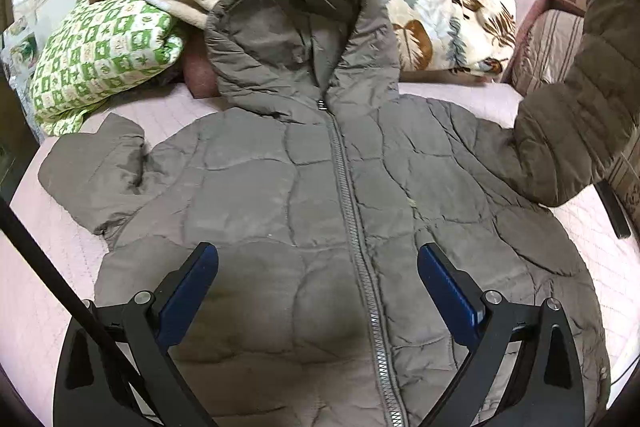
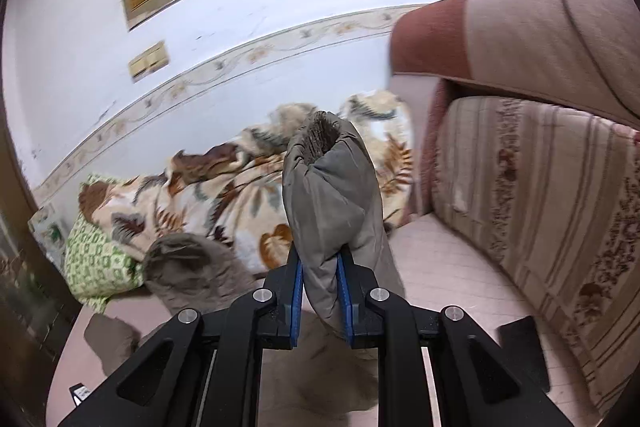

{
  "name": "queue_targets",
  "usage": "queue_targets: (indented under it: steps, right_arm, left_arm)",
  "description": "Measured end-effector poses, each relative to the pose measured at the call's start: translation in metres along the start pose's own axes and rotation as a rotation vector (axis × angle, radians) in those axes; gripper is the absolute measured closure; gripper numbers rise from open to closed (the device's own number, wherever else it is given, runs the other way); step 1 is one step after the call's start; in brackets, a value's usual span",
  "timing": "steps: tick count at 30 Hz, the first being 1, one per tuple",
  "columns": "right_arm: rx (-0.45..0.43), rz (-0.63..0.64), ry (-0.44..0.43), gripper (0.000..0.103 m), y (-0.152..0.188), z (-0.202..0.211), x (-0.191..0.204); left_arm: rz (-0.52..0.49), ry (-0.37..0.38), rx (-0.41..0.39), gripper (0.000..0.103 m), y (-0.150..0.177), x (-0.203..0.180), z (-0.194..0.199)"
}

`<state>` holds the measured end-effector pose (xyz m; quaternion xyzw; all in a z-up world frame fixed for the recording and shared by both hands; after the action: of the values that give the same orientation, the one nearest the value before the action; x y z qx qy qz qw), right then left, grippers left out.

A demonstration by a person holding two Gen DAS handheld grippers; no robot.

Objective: Fold large clothes
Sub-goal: 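Lift the sleeve with the right tool and carry it across the jacket body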

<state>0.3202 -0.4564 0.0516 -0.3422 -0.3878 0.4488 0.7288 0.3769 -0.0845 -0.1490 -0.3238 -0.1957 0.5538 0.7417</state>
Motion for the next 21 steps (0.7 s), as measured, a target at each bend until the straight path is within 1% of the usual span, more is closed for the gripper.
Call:
queue_targets:
  steps: [5, 12, 16, 19, 21]
  right_arm:
    - [0.033, 0.044, -0.045, 0.086, 0.016, -0.008, 0.043]
    - [0.108, 0.125, -0.117, 0.086, 0.057, -0.033, 0.11]
    - [0.151, 0.195, -0.153, 0.086, 0.088, -0.049, 0.155]
    - [0.202, 0.236, -0.183, 0.087, 0.119, -0.069, 0.19]
    - [0.234, 0.26, -0.188, 0.087, 0.138, -0.083, 0.206]
  left_arm:
    - [0.039, -0.001, -0.016, 0.003, -0.001, 0.019, 0.007]
    - [0.073, -0.02, -0.03, 0.003, 0.004, 0.046, 0.015]
    - [0.11, -0.034, -0.023, 0.003, 0.008, 0.066, 0.014]
    - [0.147, -0.036, -0.014, 0.003, 0.011, 0.081, 0.013]
    - [0.163, -0.038, -0.011, 0.003, 0.014, 0.089, 0.012]
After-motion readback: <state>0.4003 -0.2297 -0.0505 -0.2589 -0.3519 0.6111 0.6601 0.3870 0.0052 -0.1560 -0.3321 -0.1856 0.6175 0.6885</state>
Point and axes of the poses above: each gripper's, at about its wrist camera, not at the fingertips, and z roughly against the way its jaws point, x to its left, y to its underside, the point moved 3 cm from there along -z, roughly the way its jaws point, and after that the axes turned 7 degrees about y, right-handed, at the moved point
